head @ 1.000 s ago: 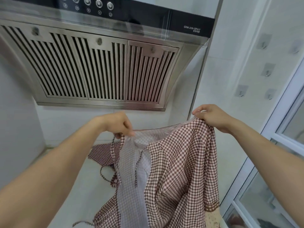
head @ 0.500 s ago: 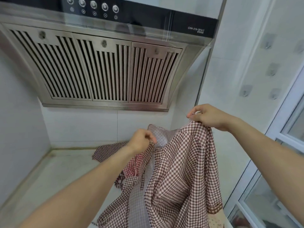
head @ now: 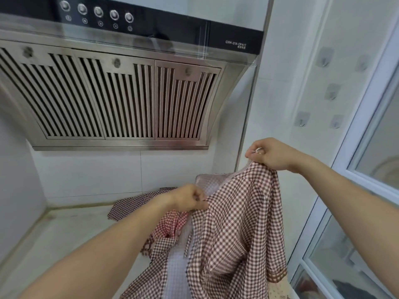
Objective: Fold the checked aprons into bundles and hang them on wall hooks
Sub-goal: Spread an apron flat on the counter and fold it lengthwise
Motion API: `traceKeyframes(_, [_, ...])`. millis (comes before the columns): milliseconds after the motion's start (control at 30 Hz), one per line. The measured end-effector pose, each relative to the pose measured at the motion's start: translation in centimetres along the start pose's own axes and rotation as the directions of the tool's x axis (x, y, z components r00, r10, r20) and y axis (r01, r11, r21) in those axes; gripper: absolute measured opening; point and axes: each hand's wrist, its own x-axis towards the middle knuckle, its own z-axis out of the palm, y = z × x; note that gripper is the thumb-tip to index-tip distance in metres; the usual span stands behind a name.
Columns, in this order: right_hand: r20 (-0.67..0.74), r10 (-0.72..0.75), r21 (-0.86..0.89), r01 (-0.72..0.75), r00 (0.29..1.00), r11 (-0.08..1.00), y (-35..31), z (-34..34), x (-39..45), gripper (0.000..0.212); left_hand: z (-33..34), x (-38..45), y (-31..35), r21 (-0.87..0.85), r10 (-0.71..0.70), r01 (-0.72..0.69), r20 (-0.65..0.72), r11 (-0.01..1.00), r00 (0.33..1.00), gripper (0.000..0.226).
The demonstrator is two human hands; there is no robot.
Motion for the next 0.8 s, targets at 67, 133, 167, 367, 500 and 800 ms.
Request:
traceKeyframes(67, [-0.071,0.04,-0.007,-0.041,0.997,0.999,1.3,-0.6,-0.1,0.009,-1.8,-0.9,-0.3,-0.015,-0.003,0.002,-0.058,1.0,0.998,0.029])
traceKeyframes(133, [-0.111,0.083,0.011,-0.082,0.99,0.997,2.4,-1.3,-0.4,0.008,-3.7,-1.8,-0.5,-0.055,0.008,-0.015,-0.135,0.998,0.991,0.037])
traceKeyframes(167, [-0.116,0.1,0.023,-0.098,0.988,0.995,2.8,-1.5,-0.5,0.012,-4.7,-2.4,-0.5,-0.075,0.02,-0.034,-0.171,0.997,0.985,0.04])
traceKeyframes(367, [-0.151,0.173,0.14,-0.152,0.973,0.978,3.6,-1.3,-0.3,0.024,-9.0,-4.9,1.1,-0.078,0.102,-0.125,-0.254,0.989,0.962,0.022])
traceKeyframes(500, [-0.213,0.151,0.184,-0.112,0.965,0.977,3.2,-0.9,0.3,0.023,-10.0,-5.9,0.7,-0.085,0.119,-0.152,-0.309,0.985,0.944,0.04])
traceKeyframes(800, [-0.255,0.125,0.208,-0.072,0.959,0.975,3.4,-0.5,0.7,0.021,-9.9,-7.2,0.1,-0.237,0.017,-0.046,-0.124,0.97,0.992,0.017])
